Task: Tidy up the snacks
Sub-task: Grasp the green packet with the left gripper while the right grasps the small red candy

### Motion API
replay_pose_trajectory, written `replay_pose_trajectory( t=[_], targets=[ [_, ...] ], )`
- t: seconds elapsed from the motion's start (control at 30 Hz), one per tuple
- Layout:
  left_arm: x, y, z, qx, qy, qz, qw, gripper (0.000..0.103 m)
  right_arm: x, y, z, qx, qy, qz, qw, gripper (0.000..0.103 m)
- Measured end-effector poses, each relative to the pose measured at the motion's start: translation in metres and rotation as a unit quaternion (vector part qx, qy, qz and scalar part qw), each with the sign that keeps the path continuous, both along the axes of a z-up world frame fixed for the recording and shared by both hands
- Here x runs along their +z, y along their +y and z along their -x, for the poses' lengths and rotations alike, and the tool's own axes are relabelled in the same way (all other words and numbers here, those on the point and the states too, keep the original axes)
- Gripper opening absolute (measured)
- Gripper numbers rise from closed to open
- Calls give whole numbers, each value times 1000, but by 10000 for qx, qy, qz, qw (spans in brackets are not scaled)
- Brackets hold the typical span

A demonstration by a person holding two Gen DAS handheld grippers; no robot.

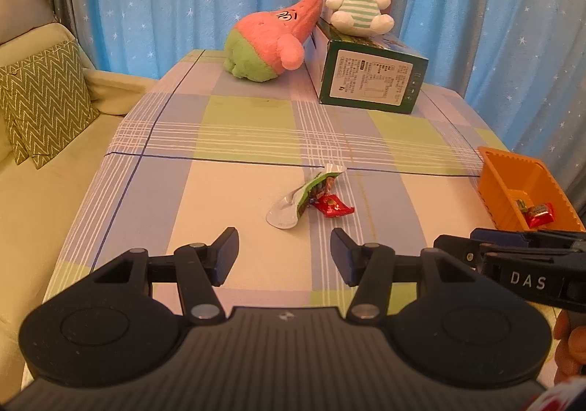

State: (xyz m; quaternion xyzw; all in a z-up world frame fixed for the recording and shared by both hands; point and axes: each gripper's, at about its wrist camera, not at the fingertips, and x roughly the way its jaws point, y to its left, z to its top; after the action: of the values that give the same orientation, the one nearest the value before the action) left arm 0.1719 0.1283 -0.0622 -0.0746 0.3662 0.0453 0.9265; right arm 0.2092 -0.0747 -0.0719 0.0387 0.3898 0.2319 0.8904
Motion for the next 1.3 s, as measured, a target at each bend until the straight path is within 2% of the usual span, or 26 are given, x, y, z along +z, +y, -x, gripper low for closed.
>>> replay_pose_trajectory(
  t=[0.47,0.57,0.87,0.97,1.03,1.1,1.3],
  targets=[
    [-45,32,-50,290,-146,9,9995,51,-39,35,-51,225,-150,-224,9994,49],
    [-51,38,-53,415,-228,118,9988,51,-45,43,-61,297,-123,-287,9991,39],
    [-55,48,-54,501,-293,295,9979,51,-62,73,-88,600,-31,-97,9981,34],
    [-57,48,-56,485,-258,304,9980,51,-69,82,-94,685,73,110,9976,32],
    [-57,48,-57,467,-249,301,9981,51,-73,85,-94,744,48,213,9970,25],
    [-57,48,-58,411,-252,286,9984,51,-73,84,-92,770,-55,267,9967,23],
    [-52,36,-69,-156,-306,273,9990,51,-67,51,-82,496,-198,352,9979,21]
  ],
)
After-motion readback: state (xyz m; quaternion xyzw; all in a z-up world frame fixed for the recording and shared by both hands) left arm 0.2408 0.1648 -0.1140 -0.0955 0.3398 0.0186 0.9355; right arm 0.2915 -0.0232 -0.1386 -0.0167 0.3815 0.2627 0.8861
